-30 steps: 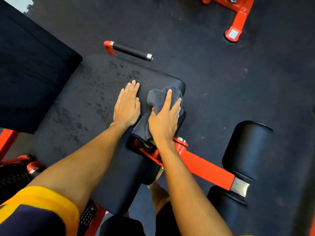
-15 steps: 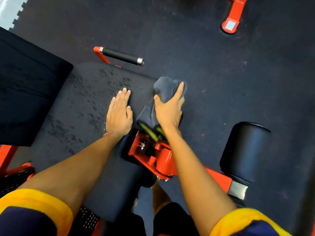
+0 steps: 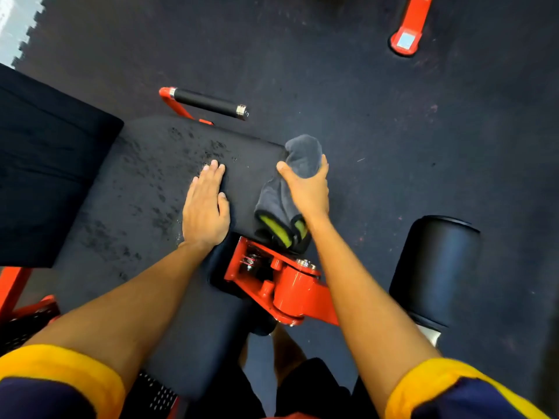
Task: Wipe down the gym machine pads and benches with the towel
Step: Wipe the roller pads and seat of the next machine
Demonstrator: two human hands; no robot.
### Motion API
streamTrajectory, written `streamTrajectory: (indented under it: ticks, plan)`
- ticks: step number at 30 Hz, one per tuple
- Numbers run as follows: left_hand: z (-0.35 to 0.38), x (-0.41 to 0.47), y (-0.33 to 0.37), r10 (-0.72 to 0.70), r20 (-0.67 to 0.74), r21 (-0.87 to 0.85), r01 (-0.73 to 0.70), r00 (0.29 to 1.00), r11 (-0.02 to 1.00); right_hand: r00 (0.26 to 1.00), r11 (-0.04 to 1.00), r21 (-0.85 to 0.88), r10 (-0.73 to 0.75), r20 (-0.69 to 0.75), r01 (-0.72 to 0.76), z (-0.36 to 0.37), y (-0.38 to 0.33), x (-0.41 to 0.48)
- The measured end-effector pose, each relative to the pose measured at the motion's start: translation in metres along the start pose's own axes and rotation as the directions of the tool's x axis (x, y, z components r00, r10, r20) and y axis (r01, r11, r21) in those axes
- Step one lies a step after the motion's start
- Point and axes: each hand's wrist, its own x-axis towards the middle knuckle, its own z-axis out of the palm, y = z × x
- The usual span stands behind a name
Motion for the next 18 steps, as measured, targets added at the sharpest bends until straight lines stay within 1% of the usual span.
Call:
streamTrajectory:
  ticks: [3, 5, 6, 10, 12, 14, 16, 18]
  plan:
    - [0.000, -0.001, 0.001, 0.001, 0.001, 0.004, -0.001, 1.000, 1.000, 0.993, 0.982, -0.151, -0.118, -0.022, 0.113, 0.023, 0.020, -0.044]
    - [-0.001, 0.000, 0.001, -0.004, 0.006, 0.002, 0.004, 1.000, 1.000, 0.971, 0.921, -0.320, -0.238, -0.019, 0.220, 0.037, 0.028, -0.060]
    - [-0.001, 0.000, 0.001, -0.006, 0.006, 0.000, 0.006, 1.000, 1.000, 0.961, 0.888, -0.386, -0.276, -0.009, 0.252, 0.041, 0.027, -0.059]
    - [-0.001, 0.001, 0.002, 0.004, -0.012, -0.004, -0.004, 1.000, 1.000, 0.945, 0.779, -0.560, -0.328, 0.018, 0.281, 0.044, -0.004, -0.022]
    - [-0.001, 0.000, 0.001, 0.001, -0.021, -0.012, -0.001, 1.000, 1.000, 0.912, 0.654, -0.671, -0.403, 0.082, 0.349, 0.043, -0.023, -0.010]
    - [0.000, -0.001, 0.002, -0.002, -0.031, -0.018, 0.001, 1.000, 1.000, 0.846, 0.479, -0.736, -0.476, 0.240, 0.478, 0.042, -0.038, -0.007]
    - [0.000, 0.000, 0.001, -0.018, -0.033, -0.039, 0.017, 0.999, 0.999, 0.772, 0.327, -0.738, -0.497, 0.397, 0.590, 0.039, -0.044, -0.018]
    - [-0.001, -0.001, 0.000, -0.055, -0.021, -0.089, 0.053, 0.998, 0.995, 0.719, 0.211, -0.735, -0.495, 0.489, 0.645, 0.039, -0.032, -0.040]
